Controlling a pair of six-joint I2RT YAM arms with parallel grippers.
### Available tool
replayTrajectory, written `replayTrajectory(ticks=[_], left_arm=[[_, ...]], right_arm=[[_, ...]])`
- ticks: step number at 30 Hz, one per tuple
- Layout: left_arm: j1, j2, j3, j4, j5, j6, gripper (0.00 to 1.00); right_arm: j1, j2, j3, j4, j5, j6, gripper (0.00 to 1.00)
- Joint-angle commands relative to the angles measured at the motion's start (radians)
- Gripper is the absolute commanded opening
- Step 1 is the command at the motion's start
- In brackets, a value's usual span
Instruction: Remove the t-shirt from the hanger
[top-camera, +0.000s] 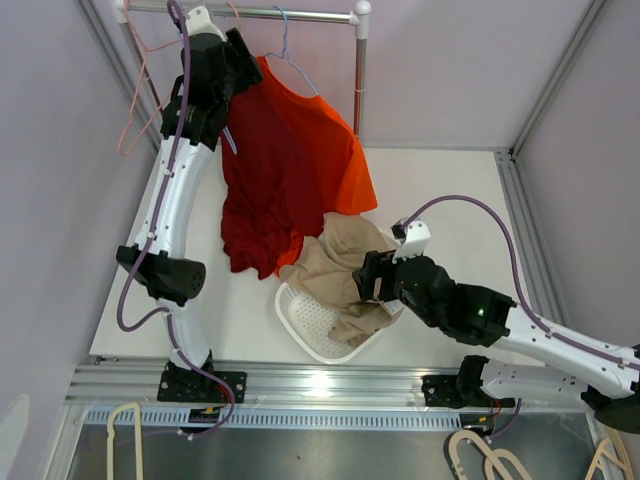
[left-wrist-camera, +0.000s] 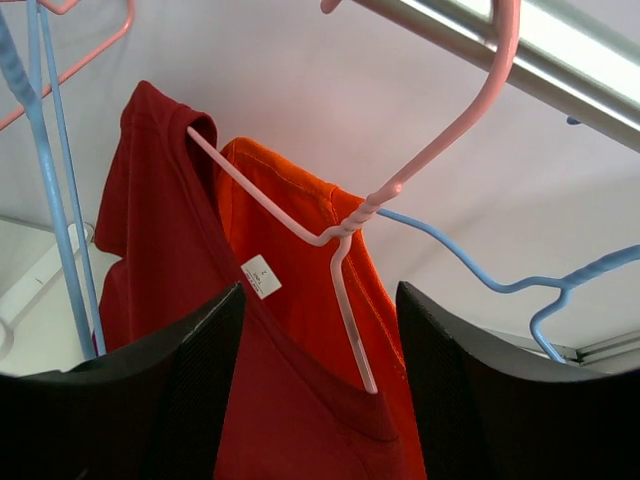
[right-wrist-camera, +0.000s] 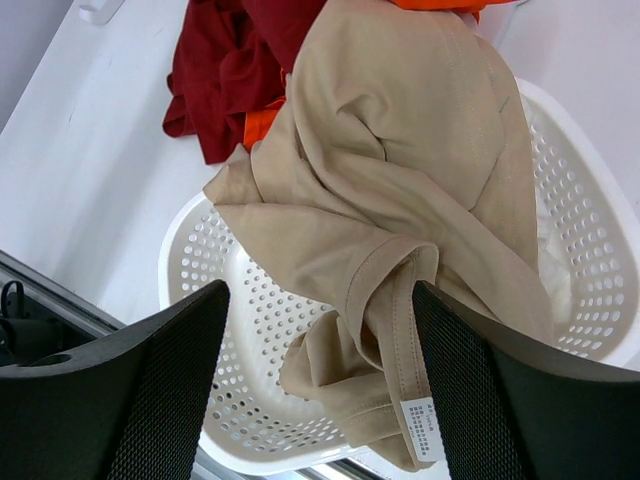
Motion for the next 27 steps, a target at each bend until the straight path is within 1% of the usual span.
replayTrajectory(ticks=[1, 5, 10, 12, 13, 15, 16, 17, 18, 19, 20, 21, 26, 27], left_arm=[[-0.01, 0.003, 0.019, 0.035, 0.022, -0.023, 0.66], [-0.013, 0.017, 0.02, 0.038, 0.016, -0.019, 0.61], [-0.016, 0.039, 0.016, 0.042, 0.019, -0.011, 0.61], [-0.016, 0.046, 0.019, 0.036, 0.011, -0.011, 0.58], [-0.017, 0.045, 0.016, 0.038, 0.003, -0.01, 0.53], [-0.019, 0.042, 0.01, 0.045, -0.001, -0.002, 0.48], [-0.02, 0.039, 0.011, 0.051, -0.004, 0.01, 0.42], [-0.022, 0.036, 0.013, 0.054, -0.01, 0.015, 0.39], [-0.025, 0.031, 0.013, 0.062, -0.015, 0.021, 0.34], [-0.025, 0.021, 0.013, 0.065, -0.018, 0.03, 0.22], [-0.027, 0.014, 0.013, 0.065, -0.026, 0.035, 0.16], [-0.03, 0.007, 0.013, 0.073, -0.029, 0.041, 0.13], [-0.054, -0.047, 0.013, 0.097, -0.081, 0.142, 0.11], [-0.062, -0.055, 0.007, 0.101, -0.095, 0.176, 0.09]], right_arm=[[0.004, -0.026, 0.021, 0.008, 0.035, -0.002, 0.79], [0.002, -0.039, 0.01, 0.007, 0.037, 0.004, 0.79], [-0.009, -0.056, -0.004, 0.004, 0.037, 0.009, 0.79], [-0.01, -0.062, -0.005, 0.005, 0.035, 0.01, 0.79], [-0.01, -0.064, -0.007, 0.007, 0.034, 0.01, 0.79], [-0.012, -0.067, -0.011, 0.01, 0.034, 0.01, 0.8], [-0.013, -0.067, -0.014, 0.01, 0.031, 0.01, 0.79], [-0.015, -0.066, -0.017, 0.013, 0.029, 0.012, 0.8], [-0.016, -0.066, -0.019, 0.016, 0.026, 0.012, 0.8], [-0.018, -0.064, -0.022, 0.016, 0.022, 0.012, 0.8], [-0.018, -0.064, -0.025, 0.019, 0.02, 0.012, 0.8], [-0.019, -0.064, -0.027, 0.022, 0.018, 0.012, 0.8], [-0.027, -0.05, -0.041, 0.045, -0.009, 0.012, 0.8], [-0.029, -0.046, -0.042, 0.05, -0.014, 0.012, 0.8]])
